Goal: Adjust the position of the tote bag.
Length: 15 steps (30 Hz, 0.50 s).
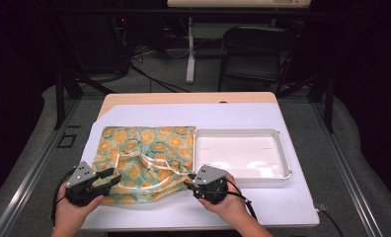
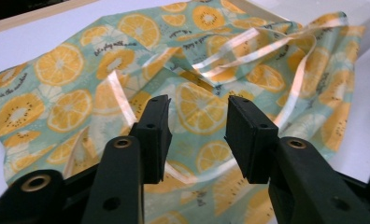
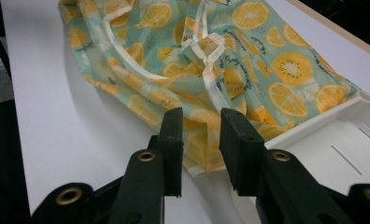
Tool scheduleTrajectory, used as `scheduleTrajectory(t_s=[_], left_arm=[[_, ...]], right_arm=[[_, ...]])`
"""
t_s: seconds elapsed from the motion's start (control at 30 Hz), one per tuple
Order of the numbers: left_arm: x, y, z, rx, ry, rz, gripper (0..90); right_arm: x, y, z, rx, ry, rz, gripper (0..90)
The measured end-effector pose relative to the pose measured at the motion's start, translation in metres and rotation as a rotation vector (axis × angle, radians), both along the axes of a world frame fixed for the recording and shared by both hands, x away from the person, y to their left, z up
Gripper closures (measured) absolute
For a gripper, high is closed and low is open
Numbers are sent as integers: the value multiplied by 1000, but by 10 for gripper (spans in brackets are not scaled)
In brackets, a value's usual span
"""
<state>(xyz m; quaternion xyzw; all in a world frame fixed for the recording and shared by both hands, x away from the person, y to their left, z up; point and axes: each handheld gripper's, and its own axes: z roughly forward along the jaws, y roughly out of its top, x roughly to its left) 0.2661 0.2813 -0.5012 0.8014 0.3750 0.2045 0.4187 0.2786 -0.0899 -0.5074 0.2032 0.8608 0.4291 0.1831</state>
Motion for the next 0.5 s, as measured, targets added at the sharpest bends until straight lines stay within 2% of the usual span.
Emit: scheduleTrajectory(t_s=[0.13,0.5], left_arm=[[-5,-5,-1,24,17,-15,610],[-13,-17,-7,75,39,-81,504]], right_arm=[[-3,-7,-5,9,1,-3,678],[-4,-13,-11,11,2,-19,629]])
